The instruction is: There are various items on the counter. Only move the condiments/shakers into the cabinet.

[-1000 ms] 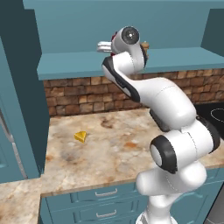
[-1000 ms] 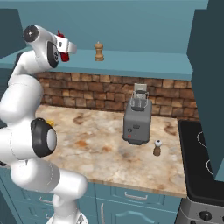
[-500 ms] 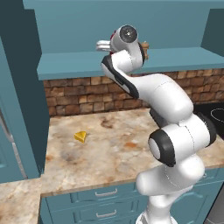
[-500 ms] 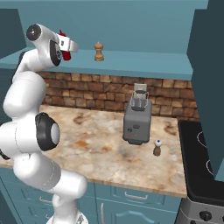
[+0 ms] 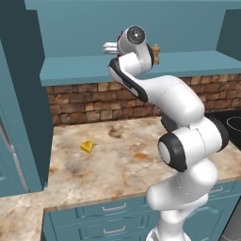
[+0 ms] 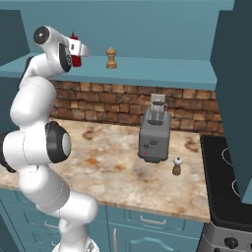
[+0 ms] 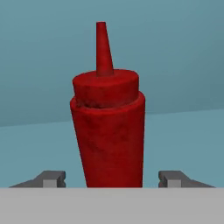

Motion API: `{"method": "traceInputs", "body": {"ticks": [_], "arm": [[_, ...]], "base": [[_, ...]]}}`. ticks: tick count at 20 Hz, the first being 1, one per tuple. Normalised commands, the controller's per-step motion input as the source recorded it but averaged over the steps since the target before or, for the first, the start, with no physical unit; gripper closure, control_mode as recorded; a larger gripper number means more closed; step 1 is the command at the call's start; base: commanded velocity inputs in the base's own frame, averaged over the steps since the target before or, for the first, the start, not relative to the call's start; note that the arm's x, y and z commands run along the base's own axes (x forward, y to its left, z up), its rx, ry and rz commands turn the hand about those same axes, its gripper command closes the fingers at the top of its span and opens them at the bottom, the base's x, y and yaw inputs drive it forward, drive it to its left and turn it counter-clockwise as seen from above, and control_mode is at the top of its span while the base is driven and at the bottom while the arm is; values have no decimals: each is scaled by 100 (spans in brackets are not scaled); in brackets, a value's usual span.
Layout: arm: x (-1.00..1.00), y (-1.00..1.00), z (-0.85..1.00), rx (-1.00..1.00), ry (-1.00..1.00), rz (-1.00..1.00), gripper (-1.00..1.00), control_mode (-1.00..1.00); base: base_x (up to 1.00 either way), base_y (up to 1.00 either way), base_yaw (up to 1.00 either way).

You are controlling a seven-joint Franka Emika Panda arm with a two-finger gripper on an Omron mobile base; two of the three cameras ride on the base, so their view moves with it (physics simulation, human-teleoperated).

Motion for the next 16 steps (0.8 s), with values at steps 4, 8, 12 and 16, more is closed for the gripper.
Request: {"method": "traceInputs", "body": {"ticks": [4, 8, 12, 16], "arm": [[2, 0, 0, 0, 0, 0, -100, -100], [-16, -1, 2, 0, -2, 0, -100, -100], [-90, -21, 11, 0, -11, 0, -100, -100], [-100, -40, 22, 0, -15, 0, -100, -100]], "base": [[0, 0, 0], [0, 0, 0], [0, 0, 0], [0, 0, 0]]}}
